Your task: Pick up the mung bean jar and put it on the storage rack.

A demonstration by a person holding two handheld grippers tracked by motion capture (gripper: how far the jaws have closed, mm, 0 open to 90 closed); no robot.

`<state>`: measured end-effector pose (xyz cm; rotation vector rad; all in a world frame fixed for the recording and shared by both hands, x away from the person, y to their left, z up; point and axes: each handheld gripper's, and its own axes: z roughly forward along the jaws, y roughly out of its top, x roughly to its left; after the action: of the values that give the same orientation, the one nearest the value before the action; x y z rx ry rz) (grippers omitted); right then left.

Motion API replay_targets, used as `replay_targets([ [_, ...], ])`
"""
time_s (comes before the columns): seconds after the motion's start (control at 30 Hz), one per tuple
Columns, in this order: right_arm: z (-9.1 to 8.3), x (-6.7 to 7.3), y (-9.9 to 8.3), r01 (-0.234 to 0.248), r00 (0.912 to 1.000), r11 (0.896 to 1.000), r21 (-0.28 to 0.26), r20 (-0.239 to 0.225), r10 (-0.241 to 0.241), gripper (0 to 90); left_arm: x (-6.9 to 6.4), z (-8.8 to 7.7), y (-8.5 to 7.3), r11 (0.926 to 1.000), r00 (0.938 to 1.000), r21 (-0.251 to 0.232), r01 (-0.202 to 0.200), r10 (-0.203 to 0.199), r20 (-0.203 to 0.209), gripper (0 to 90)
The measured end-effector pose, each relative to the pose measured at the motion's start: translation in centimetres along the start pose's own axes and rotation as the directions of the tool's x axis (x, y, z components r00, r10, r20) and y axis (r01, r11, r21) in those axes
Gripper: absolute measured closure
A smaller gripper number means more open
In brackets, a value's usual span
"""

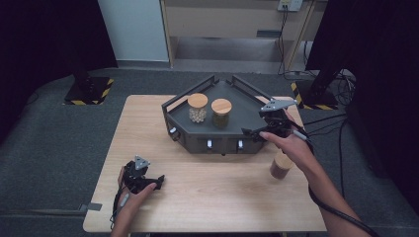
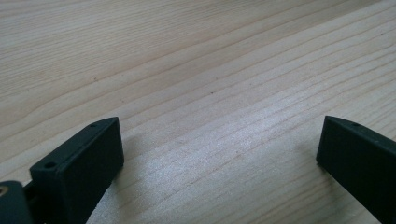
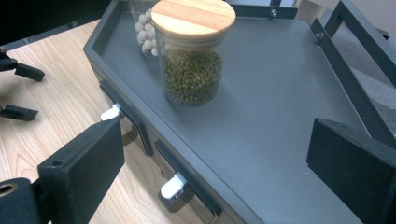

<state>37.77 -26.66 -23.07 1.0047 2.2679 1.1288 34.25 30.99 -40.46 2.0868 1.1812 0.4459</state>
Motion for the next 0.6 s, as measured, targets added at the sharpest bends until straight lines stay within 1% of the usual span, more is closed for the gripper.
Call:
replay_targets([
  [0.17, -0.7, -0.1, -0.7, 0.001, 1.0000, 1.000, 0.000, 0.001, -0.001, 4.4, 0.0, 0.0, 0.0, 1.0000, 1.0000, 0.000, 0.000, 0.000, -0.001, 0.0],
  [0.3, -1.1, -0.2, -1.3, -0.011, 0.9999, 1.000, -0.003, 0.003, 0.011, 4.5, 0.0, 0.0, 0.0, 1.0000, 1.0000, 0.000, 0.000, 0.000, -0.001, 0.0],
  [0.5, -1.7, -0.3, -2.3, -0.015, 0.9999, 1.000, -0.006, 0.007, 0.015, 4.5, 0.0, 0.0, 0.0, 1.0000, 1.0000, -0.001, 0.001, -0.001, -0.001, 0.0],
  [0.6, -2.0, -0.4, -2.8, -0.026, 0.9996, 1.000, -0.007, 0.010, 0.026, 4.5, 0.0, 0.0, 0.0, 1.0000, 1.0000, 0.000, 0.000, 0.000, -0.001, 0.0],
])
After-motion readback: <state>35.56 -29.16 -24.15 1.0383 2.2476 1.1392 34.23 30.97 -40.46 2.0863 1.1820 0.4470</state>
